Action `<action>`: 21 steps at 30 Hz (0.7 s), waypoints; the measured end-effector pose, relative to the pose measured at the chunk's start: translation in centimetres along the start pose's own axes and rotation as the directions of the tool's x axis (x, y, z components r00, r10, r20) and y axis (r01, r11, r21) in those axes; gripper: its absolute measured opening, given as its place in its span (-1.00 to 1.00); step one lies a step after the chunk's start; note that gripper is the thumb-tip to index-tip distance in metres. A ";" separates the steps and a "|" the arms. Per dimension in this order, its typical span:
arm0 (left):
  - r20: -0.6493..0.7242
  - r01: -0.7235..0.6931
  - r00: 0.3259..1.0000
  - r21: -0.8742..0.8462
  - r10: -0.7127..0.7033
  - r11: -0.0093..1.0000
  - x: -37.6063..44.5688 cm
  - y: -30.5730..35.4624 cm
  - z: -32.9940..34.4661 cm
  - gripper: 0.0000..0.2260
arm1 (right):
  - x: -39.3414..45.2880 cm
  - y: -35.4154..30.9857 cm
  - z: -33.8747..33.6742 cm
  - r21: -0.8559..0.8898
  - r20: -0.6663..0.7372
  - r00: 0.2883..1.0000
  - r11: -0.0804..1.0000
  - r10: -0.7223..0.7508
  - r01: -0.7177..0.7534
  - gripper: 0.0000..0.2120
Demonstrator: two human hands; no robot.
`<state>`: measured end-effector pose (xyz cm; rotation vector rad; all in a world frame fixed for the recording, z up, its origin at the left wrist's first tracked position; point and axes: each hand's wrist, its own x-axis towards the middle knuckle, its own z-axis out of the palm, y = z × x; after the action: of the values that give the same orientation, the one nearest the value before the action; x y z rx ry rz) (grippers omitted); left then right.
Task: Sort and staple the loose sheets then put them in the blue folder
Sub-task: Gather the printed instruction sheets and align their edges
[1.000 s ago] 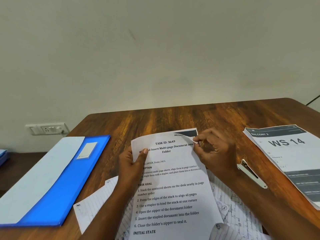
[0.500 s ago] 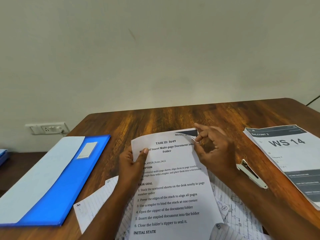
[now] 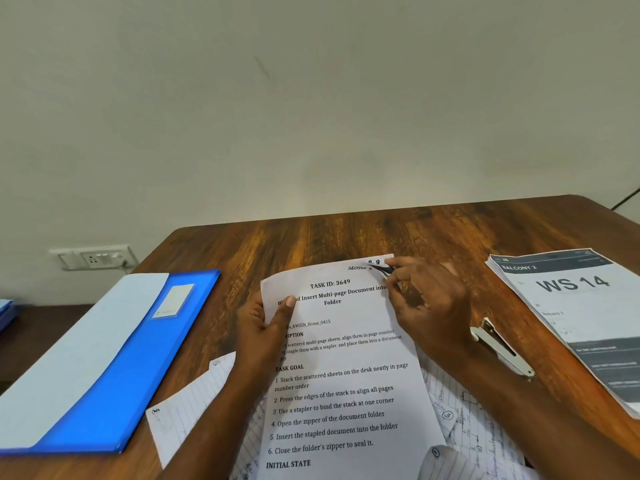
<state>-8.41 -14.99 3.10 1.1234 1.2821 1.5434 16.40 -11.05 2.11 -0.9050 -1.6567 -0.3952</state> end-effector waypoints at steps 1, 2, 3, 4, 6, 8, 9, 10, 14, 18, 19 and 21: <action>0.002 0.004 1.000 -0.001 -0.004 1.000 0.0 0.0 0.0 -0.89 | -0.1 0.1 0.0 -0.009 -0.008 1.000 1.000 -0.019 0.019 -0.95; 0.002 0.004 1.000 0.001 -0.004 1.000 0.0 -0.1 0.0 -0.89 | 0.0 0.0 0.0 -0.020 -0.016 0.999 0.999 -0.034 0.033 -0.97; 0.002 0.000 1.000 0.003 0.000 1.000 0.0 -0.1 -0.1 -0.89 | 0.0 0.0 0.0 -0.033 -0.021 0.999 0.998 -0.048 0.048 -0.98; 0.002 -0.002 1.000 0.004 0.002 1.000 0.1 -0.1 -0.1 -0.89 | 0.1 -0.1 -0.1 -0.048 -0.024 0.998 0.997 -0.066 0.064 -0.98; 0.007 0.004 1.000 0.000 -0.004 1.000 0.1 -0.2 -0.2 -0.88 | 0.2 -0.1 -0.2 -0.068 -0.022 0.995 0.993 -0.095 0.093 -0.98; 0.010 -0.002 1.000 -0.002 0.002 1.000 0.1 -0.3 -0.1 -0.88 | 0.1 0.1 -0.2 -0.043 -0.010 0.997 0.996 -0.079 0.079 -0.90; 0.006 -0.009 1.000 0.002 0.009 1.000 0.1 -0.4 -0.1 -0.88 | 0.0 0.2 -0.1 -0.008 0.007 0.998 0.998 -0.055 0.055 -0.83; 0.002 -0.011 1.000 0.005 0.011 1.000 0.2 -0.4 -0.1 -0.88 | 0.0 0.3 0.0 0.035 0.033 0.999 0.999 -0.024 0.022 -0.76; 0.016 -0.002 1.000 0.001 0.002 1.000 0.1 -0.4 -0.1 -0.89 | 0.1 0.0 0.2 0.174 0.084 0.993 0.981 0.077 -0.091 -0.74; 0.000 -0.029 1.000 0.022 0.029 0.999 0.2 -0.4 -0.2 -0.91 | 0.2 0.0 0.1 0.212 0.049 0.991 0.969 0.122 -0.130 -0.84; -0.001 -0.026 1.000 0.018 0.026 0.999 0.3 -0.4 -0.1 -0.91 | 0.2 -0.1 0.1 0.200 0.028 0.992 0.972 0.123 -0.126 -0.86; 0.001 -0.028 1.000 0.015 0.028 0.999 0.3 -0.5 -0.1 -0.91 | 0.3 -0.2 -0.1 0.181 -0.011 0.993 0.977 0.120 -0.116 -0.88</action>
<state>-8.55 -14.65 2.69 1.1561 1.2844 1.5565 16.29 -11.17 2.44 -0.8550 -1.5822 -0.1704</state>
